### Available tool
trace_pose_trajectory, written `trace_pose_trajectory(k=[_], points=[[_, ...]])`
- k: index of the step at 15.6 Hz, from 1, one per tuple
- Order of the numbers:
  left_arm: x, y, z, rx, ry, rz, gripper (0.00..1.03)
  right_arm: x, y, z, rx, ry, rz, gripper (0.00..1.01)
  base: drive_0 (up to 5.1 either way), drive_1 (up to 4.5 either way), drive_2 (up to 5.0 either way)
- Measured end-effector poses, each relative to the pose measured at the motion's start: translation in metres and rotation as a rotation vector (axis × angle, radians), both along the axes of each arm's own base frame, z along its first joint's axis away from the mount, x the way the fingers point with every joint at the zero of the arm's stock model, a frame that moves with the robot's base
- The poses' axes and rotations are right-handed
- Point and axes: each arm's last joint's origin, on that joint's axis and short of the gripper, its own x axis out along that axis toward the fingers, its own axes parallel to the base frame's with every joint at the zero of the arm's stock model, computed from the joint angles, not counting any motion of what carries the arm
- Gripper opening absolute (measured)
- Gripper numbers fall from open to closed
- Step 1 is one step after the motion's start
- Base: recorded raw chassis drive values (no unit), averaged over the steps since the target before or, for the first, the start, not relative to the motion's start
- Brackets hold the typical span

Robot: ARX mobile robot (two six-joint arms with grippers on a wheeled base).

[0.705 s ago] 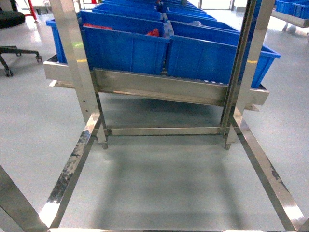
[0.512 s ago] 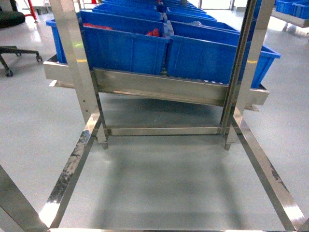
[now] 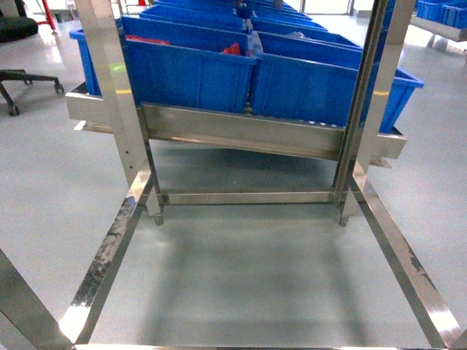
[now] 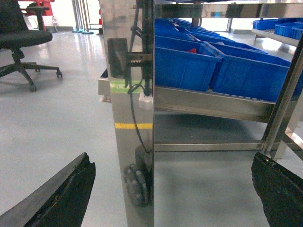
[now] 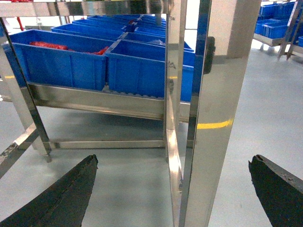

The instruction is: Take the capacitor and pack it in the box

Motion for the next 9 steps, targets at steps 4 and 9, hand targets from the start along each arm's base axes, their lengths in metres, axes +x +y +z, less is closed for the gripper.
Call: trace_pose_trajectory(k=[4, 9], points=[[0.0000, 0.0000, 0.0000, 0.000, 0.000, 0.000, 0.98, 0.0000, 0.0000, 0.0000, 0.000, 0.000, 0.000, 0.98, 0.0, 0.00, 0.0], [0.0000, 0.0000, 0.0000, 0.000, 0.000, 0.000, 0.98, 0.0000, 0.0000, 0.0000, 0.000, 0.000, 0.000, 0.98, 0.0, 0.00, 0.0]])
